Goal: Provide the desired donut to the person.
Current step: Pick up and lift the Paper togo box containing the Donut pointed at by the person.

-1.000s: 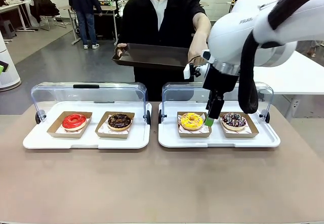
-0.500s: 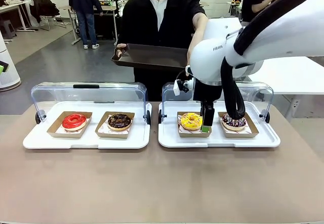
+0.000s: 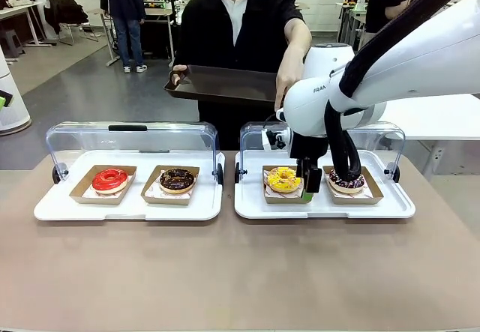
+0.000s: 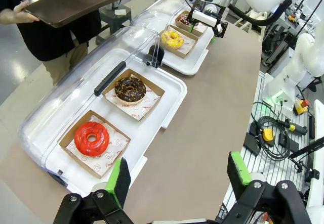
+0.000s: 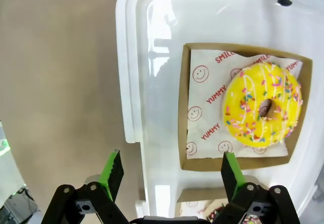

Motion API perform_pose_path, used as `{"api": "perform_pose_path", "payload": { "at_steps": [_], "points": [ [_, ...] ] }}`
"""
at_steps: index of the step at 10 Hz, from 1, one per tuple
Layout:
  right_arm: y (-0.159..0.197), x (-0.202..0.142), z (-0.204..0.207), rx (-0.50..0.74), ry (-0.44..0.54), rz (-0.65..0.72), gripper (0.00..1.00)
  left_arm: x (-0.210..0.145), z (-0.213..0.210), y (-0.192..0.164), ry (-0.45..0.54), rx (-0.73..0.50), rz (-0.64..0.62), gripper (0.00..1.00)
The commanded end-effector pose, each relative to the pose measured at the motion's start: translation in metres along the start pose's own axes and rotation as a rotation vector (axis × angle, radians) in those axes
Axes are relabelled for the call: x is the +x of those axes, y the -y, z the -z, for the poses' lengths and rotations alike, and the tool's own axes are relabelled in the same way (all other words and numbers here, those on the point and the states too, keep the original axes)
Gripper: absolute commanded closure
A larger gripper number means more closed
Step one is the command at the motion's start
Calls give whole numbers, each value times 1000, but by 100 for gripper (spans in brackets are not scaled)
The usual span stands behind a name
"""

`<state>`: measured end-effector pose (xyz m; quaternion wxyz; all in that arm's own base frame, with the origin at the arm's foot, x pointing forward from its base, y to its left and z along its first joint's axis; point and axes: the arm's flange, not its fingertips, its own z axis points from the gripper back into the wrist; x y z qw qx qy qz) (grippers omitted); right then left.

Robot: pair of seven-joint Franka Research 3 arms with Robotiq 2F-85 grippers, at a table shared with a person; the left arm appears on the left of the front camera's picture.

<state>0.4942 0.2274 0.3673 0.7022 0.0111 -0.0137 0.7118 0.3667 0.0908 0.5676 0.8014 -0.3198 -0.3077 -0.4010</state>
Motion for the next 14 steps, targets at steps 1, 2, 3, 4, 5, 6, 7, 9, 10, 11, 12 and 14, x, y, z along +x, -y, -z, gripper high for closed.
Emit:
{"api": "perform_pose_path", "payload": {
  "at_steps": [1, 2, 3, 4, 5, 6, 7, 9, 10, 11, 12, 14],
  "points": [
    [4, 1, -6, 14, 19, 76, 0, 0, 0, 0, 6, -5, 3, 0],
    [0, 0, 0, 0, 0, 0, 0, 0, 0, 0, 6, -5, 3, 0],
    [0, 0, 0, 0, 0, 0, 0, 0, 0, 0, 6, -5, 3, 0],
    [0, 0, 0, 0, 0, 0, 0, 0, 0, 0, 6, -5, 3, 0],
    [0, 0, 0, 0, 0, 0, 0, 0, 0, 0, 6, -5, 3, 0],
    [0, 0, 0, 0, 0, 0, 0, 0, 0, 0, 6, -5, 3, 0],
    [0, 1, 1, 4, 1, 8, 0, 0, 0, 0, 6, -5, 3, 0],
    [2, -4, 6, -9, 0, 26, 0, 0, 0, 0, 6, -5, 3, 0],
    [3, -6, 6, -16, 10, 39, 0, 0, 0, 0, 6, -5, 3, 0],
    [4, -8, 9, -25, 7, 45, 0, 0, 0, 0, 6, -5, 3, 0],
    [6, -10, 12, -20, 8, 52, 0, 0, 0, 0, 6, -5, 3, 0],
    [11, -14, 18, -18, 18, 54, 0, 0, 0, 0, 6, -5, 3, 0]
  ]
}}
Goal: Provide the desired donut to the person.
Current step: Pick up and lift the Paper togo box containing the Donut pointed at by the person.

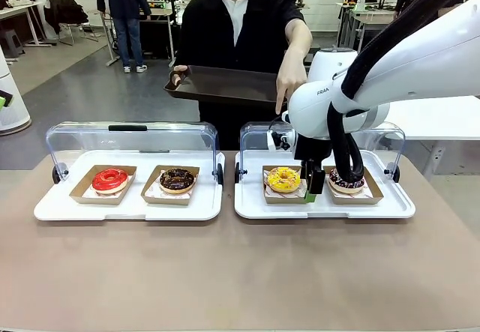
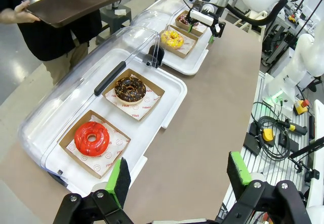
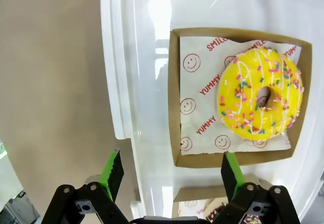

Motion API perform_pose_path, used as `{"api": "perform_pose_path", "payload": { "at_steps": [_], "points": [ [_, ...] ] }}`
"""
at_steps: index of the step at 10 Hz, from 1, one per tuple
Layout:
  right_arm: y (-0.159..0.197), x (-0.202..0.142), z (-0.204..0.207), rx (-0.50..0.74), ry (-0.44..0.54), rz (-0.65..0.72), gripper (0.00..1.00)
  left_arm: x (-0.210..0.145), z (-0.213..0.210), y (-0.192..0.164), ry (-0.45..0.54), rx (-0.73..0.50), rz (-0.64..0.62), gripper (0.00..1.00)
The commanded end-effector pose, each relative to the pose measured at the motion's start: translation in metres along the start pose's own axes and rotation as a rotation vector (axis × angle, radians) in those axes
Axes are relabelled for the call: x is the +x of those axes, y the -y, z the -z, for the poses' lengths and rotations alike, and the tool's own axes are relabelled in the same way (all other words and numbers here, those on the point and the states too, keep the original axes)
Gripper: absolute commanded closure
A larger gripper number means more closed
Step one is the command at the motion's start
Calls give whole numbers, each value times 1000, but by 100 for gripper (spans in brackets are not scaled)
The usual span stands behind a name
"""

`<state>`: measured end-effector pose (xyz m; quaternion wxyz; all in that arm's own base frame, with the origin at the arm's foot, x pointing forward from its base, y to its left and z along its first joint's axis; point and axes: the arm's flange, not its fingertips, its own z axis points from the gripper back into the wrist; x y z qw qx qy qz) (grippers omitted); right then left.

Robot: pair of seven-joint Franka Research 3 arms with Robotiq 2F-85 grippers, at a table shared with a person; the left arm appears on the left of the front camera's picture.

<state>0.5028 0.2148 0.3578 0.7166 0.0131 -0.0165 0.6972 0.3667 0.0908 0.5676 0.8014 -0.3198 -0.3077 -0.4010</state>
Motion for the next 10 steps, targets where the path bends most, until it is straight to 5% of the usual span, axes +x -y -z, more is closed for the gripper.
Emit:
{"api": "perform_pose_path", "payload": {
  "at_steps": [1, 10],
  "points": [
    [4, -2, 12, -12, 21, 8, 0, 0, 0, 0, 6, -5, 3, 0],
    [13, -5, 26, 12, 21, 7, 0, 0, 0, 0, 6, -5, 3, 0]
  ]
}}
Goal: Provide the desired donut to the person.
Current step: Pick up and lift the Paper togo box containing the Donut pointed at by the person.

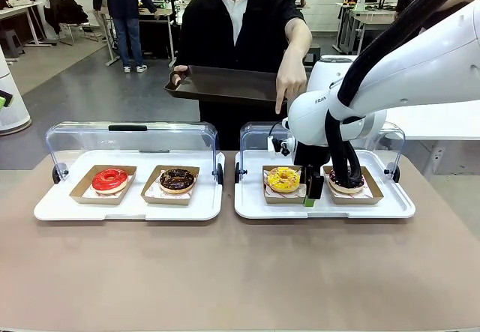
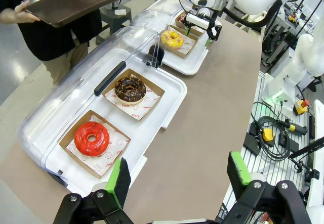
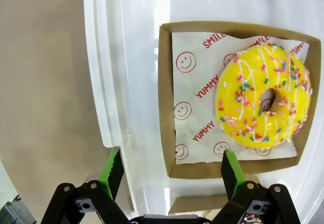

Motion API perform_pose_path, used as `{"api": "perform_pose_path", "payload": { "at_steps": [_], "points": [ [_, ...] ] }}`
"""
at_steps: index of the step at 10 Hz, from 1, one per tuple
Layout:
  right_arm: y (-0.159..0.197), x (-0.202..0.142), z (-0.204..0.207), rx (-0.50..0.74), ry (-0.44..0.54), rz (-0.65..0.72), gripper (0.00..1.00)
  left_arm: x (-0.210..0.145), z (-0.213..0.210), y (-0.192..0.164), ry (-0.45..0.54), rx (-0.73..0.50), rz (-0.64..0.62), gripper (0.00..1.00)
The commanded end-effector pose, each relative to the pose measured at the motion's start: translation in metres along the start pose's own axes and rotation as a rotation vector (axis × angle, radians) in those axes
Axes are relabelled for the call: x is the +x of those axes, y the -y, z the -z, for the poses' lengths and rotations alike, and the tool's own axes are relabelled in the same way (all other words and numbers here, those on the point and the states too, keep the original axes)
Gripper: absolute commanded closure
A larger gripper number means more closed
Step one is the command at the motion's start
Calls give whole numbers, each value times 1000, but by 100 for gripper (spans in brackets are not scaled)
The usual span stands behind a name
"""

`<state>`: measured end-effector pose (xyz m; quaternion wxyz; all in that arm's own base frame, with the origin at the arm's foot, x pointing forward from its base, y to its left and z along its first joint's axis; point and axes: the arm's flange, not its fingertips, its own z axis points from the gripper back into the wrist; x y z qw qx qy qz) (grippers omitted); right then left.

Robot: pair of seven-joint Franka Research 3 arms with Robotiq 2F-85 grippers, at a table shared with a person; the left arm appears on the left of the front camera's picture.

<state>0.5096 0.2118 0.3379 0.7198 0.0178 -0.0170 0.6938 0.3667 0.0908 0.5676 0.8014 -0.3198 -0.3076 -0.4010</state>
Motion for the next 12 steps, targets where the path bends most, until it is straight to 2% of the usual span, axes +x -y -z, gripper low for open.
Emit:
{"api": "perform_pose_path", "payload": {
  "at_steps": [1, 6, 7, 8, 9, 10, 11, 12],
  "points": [
    [7, -2, 7, 6, 13, -2, 0, 0, 0, 0, 6, -5, 3, 0],
    [13, -5, 12, 21, 18, -17, 0, 0, 0, 0, 6, -5, 3, 0],
    [13, -5, 12, 23, 21, -25, 58, 0, 0, 0, 6, -5, 3, 0],
    [14, -5, 13, 27, 24, -31, 59, 0, 0, 0, 6, -5, 3, 0],
    [14, -5, 12, 26, 24, -30, 100, 0, 0, 0, 6, -5, 3, 0],
    [14, -5, 13, 26, 26, -31, 65, 0, 0, 0, 6, -5, 3, 0],
    [15, -6, 13, 27, 29, -29, 100, 0, 0, 0, 6, -5, 3, 0],
    [15, -6, 14, 30, 29, -29, 100, 0, 0, 0, 6, -5, 3, 0]
  ]
}}
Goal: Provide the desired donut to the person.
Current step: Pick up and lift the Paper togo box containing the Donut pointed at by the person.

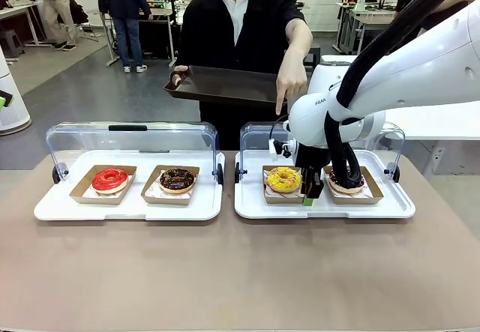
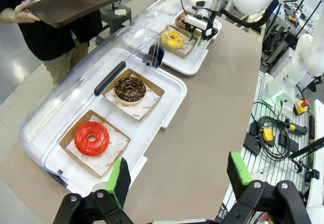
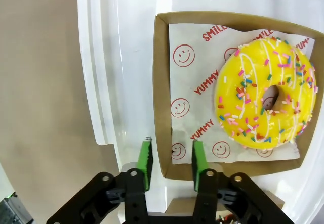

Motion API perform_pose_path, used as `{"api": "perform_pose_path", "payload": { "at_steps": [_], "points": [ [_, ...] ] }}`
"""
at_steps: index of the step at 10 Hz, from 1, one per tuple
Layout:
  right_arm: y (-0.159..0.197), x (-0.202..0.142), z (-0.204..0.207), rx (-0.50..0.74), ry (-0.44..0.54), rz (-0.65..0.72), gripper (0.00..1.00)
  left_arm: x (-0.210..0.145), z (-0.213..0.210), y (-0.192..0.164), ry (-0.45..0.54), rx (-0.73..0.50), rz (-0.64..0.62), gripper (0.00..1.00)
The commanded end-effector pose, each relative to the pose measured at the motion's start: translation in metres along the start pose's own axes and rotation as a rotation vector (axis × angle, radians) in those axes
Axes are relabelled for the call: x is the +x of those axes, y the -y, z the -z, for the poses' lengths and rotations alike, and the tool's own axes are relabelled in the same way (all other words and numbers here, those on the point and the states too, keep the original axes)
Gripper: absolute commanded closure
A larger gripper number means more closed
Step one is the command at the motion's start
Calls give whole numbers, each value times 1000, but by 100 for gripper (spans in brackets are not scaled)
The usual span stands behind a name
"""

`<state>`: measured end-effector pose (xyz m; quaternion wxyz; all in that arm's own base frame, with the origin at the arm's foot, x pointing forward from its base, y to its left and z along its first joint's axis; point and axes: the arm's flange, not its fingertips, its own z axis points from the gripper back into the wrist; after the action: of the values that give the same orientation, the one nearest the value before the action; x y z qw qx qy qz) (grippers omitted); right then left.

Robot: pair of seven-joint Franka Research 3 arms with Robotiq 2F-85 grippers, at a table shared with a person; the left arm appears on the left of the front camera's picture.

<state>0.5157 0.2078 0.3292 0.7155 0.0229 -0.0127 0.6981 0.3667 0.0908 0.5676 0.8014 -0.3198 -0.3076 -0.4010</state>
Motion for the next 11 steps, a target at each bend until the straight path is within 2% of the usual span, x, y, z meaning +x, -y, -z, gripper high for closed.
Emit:
{"api": "perform_pose_path", "payload": {
  "at_steps": [1, 9, 11],
  "points": [
    [9, -2, 5, 17, 29, -17, 100, 0, 0, 0, 6, -5, 3, 0],
    [6, -2, 4, 12, -3, -44, 100, 0, 0, 0, 6, -5, 3, 0],
    [-25, 13, -27, 67, -40, -48, 100, 0, 0, 0, 6, -5, 3, 0]
  ]
}}
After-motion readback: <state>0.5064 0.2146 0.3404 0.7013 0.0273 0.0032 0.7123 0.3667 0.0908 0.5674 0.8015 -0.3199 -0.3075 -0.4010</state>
